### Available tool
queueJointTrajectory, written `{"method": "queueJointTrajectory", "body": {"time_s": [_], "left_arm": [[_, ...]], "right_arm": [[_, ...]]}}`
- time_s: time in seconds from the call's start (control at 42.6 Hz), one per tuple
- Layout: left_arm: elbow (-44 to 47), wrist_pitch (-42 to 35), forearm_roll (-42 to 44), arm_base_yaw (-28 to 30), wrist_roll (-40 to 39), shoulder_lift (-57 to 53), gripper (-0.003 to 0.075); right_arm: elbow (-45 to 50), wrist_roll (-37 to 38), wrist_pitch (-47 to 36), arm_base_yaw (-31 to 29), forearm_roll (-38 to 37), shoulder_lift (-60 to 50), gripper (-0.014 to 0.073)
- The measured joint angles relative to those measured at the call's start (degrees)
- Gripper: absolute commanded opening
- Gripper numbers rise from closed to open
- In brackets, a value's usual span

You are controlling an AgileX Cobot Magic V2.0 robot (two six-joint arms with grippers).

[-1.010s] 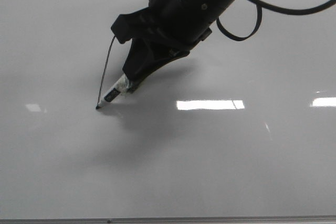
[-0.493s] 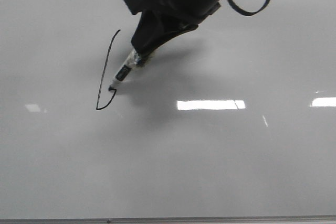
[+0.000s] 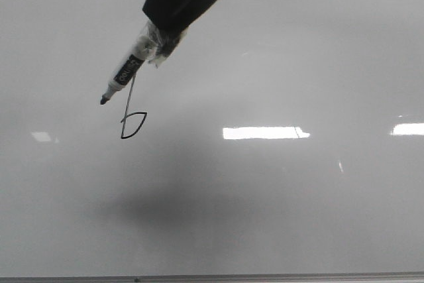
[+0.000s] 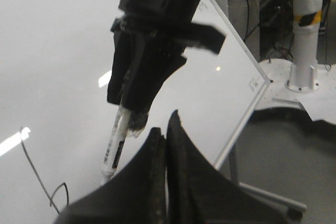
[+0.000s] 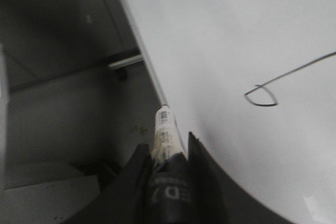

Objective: Write number 6 on whiteboard

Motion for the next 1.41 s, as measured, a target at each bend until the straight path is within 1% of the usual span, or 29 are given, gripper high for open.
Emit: {"method": "queueJointTrajectory", "body": {"time_s": [0.047,0.094,0.188,0.235,0.282,0.399,0.517,0.611,0.728,0.939,1.174,1.245,1.315,1.386,1.409], "left_arm": [[-1.8,2.6,0.6,0.0,0.1,2.1,0.004],[-4.4,5.9,2.1,0.0,0.4,4.5,0.0104],[-9.2,11.3,6.1,0.0,0.4,9.6,0.0305],[-11.7,14.1,7.7,0.0,0.4,12.1,0.0393],[-14.4,17.0,9.0,0.0,0.4,14.9,0.0452],[-19.0,21.2,10.1,0.0,0.6,20.7,0.0459],[-21.0,22.7,10.3,0.0,1.9,25.3,0.0459],[-21.6,23.0,10.3,0.0,2.3,28.1,0.0434],[-21.7,23.0,10.3,0.0,2.5,29.6,0.035],[-21.7,22.6,10.3,0.0,2.5,29.7,0.0224],[-21.7,22.6,9.2,0.0,2.5,29.7,0.0038],[-21.7,22.4,8.9,0.0,2.5,29.7,-0.0006],[-21.7,22.4,8.8,0.0,2.5,29.7,-0.002],[-21.7,22.2,8.8,0.0,2.5,29.7,-0.002],[-21.7,22.1,8.8,0.0,2.5,29.7,-0.002]], "right_arm": [[0.0,-0.7,3.2,0.0,-0.5,-1.5,-0.0069],[0.1,-1.3,5.1,0.0,-1.1,-2.4,-0.0069],[0.2,-2.2,8.7,0.0,-2.0,-3.6,-0.0069],[0.3,-2.5,10.0,0.0,-2.2,-4.0,-0.0069],[0.4,-2.6,11.2,0.0,-2.4,-4.4,-0.0069],[0.4,-2.8,12.6,0.0,-2.4,-5.5,-0.0069],[0.4,-3.6,12.9,0.9,-2.4,-6.7,-0.0069],[0.4,-4.0,13.1,2.5,-2.4,-7.5,-0.0069],[0.4,-4.3,13.2,4.0,-2.4,-7.8,-0.0069],[0.4,-4.3,12.8,4.1,-2.4,-7.8,-0.0069],[0.4,-4.4,11.3,4.1,-2.4,-7.8,-0.0069],[0.4,-4.4,11.1,4.1,-2.4,-7.8,-0.0063],[0.4,-4.4,11.0,4.1,-2.4,-7.8,-0.0014],[0.4,-4.4,10.6,4.1,-2.3,-7.8,0.0096],[0.4,-4.4,10.5,4.1,-2.3,-7.8,0.0153]]}}
